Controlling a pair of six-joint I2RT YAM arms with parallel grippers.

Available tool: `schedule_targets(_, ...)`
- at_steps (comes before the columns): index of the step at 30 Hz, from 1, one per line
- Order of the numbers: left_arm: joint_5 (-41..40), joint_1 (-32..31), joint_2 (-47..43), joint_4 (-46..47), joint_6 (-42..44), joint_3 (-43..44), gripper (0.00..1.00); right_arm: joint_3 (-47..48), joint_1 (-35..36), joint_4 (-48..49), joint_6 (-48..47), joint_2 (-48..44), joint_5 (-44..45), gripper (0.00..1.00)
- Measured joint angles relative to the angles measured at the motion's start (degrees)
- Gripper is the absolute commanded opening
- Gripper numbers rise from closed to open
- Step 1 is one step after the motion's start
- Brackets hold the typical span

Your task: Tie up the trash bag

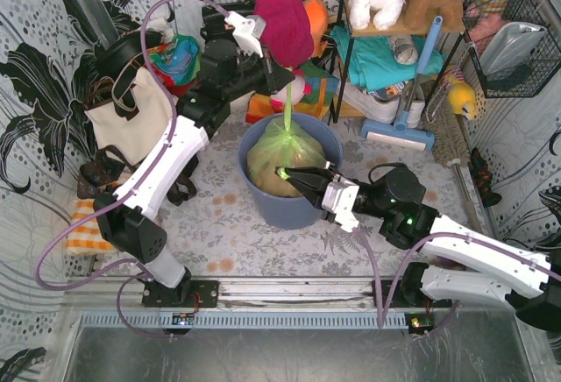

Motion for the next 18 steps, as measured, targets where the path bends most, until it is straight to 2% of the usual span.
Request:
schedule_targets(6,0.66,-0.04,-2.82,2.97,-0.04,-6.19,0.0,-2.56,0.02,-2.64,5.86,-3.61,-2.12,0.0)
schedule_targets(11,-0.37,-0.02,-0.11,2.82,0.07,-12.85,0.0,-8.52,0.02,-3.02,12.85,-4.55,-4.44,0.0)
schedule_targets(14,-0.63,-0.02,2.38,2.62,0.04,-12.11,0.0,-9.03,-0.15,-3.5,15.34,-4.31,-5.42,0.0)
schedule_targets(18,-0.44,-0.13,3.02,-1.09,0.22,-5.81,0.0,-6.95,-0.22,-3.85,16.74,-4.26,-7.26,0.0)
